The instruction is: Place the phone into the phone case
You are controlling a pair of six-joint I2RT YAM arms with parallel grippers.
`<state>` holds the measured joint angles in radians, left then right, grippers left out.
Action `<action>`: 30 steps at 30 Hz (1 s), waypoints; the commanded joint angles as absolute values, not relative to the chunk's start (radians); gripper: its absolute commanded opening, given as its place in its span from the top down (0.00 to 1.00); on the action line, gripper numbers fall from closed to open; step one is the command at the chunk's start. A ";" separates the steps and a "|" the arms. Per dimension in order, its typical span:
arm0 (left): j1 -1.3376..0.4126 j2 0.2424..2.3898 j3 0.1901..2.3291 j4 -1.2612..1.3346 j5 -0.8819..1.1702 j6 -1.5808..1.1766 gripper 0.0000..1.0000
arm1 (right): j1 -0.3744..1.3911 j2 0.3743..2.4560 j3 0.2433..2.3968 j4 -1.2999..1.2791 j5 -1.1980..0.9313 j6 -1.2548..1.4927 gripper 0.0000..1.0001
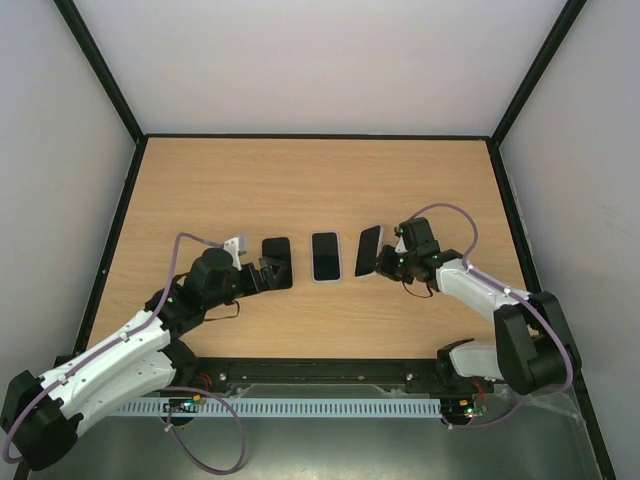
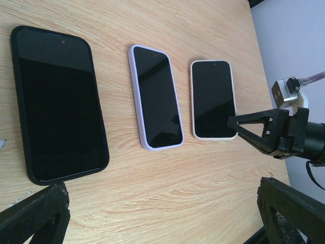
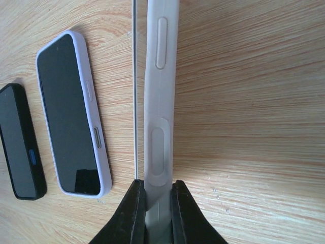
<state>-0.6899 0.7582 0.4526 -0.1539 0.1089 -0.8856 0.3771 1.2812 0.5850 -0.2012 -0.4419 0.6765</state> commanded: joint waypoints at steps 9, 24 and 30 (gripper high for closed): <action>-0.663 0.769 0.468 -0.217 0.086 -0.876 0.00 | 0.288 1.417 0.612 -0.178 -0.341 0.640 0.84; -0.657 0.745 0.602 -0.364 -0.050 -0.893 0.01 | 0.287 1.216 0.686 -0.333 -0.267 0.640 0.03; -0.657 0.743 0.722 -0.466 -0.121 -0.862 0.01 | 0.287 1.060 0.745 -0.380 -0.315 0.639 0.02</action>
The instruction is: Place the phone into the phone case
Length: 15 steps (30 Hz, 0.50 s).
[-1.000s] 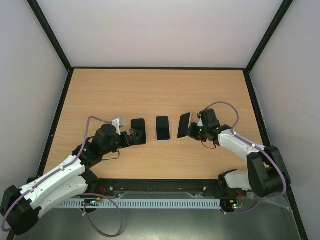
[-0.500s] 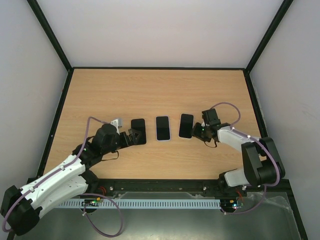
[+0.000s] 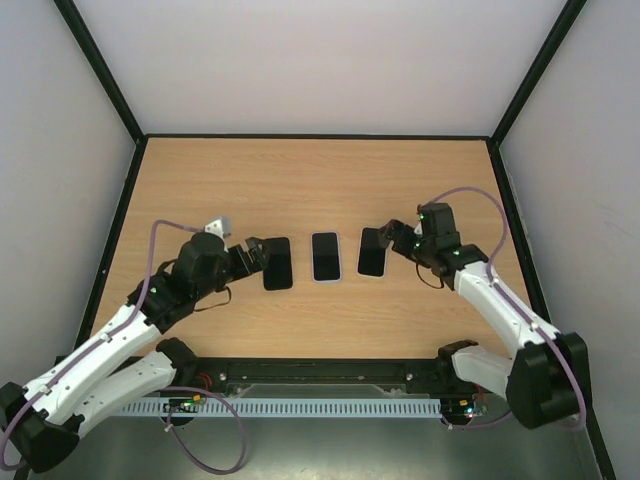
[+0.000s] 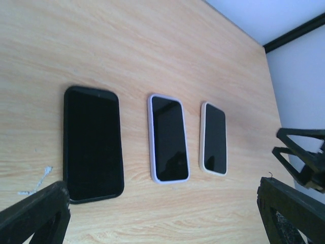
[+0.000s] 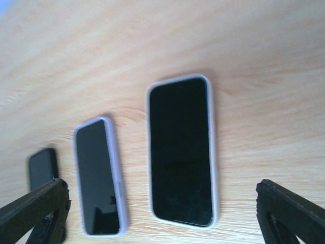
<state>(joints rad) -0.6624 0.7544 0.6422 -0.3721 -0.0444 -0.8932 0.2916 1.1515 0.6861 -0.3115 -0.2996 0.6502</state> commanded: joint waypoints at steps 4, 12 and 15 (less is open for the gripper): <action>-0.657 0.730 0.819 -0.511 -0.161 -0.832 0.01 | 0.287 0.967 0.825 -0.423 -0.331 0.604 0.03; -0.657 0.685 0.983 -0.540 -0.133 -0.751 0.01 | 0.288 0.792 0.927 -0.459 -0.450 0.615 0.02; -0.657 0.644 1.007 -0.512 -0.102 -0.741 0.01 | 0.288 0.739 0.930 -0.450 -0.501 0.619 0.02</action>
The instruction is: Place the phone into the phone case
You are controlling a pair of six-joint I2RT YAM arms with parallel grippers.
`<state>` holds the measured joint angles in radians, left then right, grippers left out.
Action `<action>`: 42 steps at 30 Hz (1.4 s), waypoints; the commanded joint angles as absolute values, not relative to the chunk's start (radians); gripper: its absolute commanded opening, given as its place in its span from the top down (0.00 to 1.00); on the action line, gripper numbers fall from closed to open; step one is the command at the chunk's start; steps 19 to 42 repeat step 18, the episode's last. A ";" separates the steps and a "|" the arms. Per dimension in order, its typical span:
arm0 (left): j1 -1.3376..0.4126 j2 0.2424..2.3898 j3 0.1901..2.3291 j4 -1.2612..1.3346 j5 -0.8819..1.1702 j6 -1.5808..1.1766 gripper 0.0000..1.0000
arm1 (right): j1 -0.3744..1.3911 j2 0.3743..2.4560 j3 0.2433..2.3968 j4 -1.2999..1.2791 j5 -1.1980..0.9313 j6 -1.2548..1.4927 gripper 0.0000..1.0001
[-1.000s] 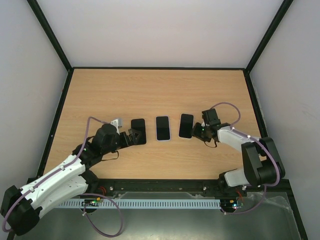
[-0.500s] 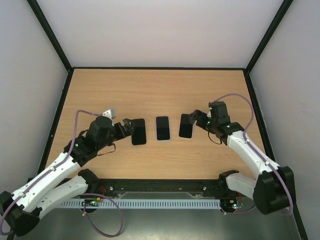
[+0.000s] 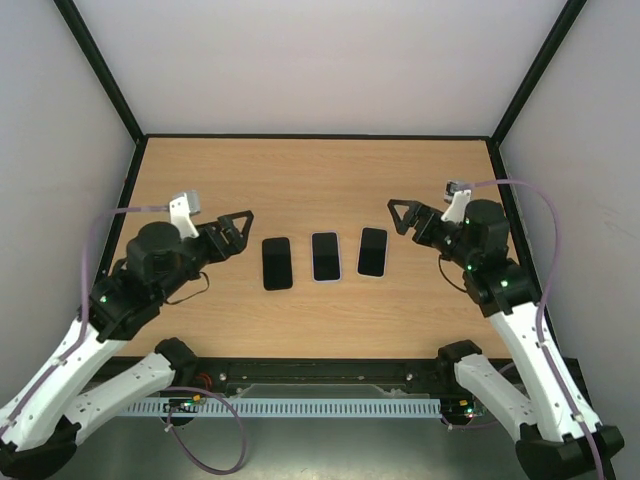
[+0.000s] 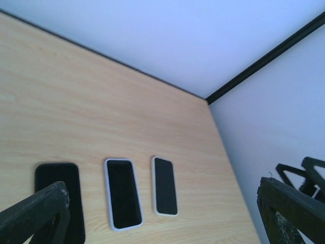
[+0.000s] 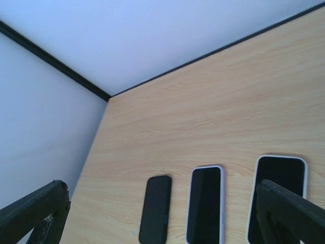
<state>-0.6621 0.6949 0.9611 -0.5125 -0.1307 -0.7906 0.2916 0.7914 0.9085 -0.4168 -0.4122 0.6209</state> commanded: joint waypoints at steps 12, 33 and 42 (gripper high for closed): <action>-0.657 0.536 0.846 -0.432 -0.036 -0.802 0.01 | 0.288 0.643 0.857 -0.472 -0.506 0.618 0.03; -0.657 0.550 0.798 -0.443 -0.039 -0.815 0.00 | 0.287 0.638 0.827 -0.455 -0.516 0.630 0.02; -0.657 0.550 0.798 -0.443 -0.039 -0.815 0.00 | 0.287 0.638 0.827 -0.455 -0.516 0.630 0.02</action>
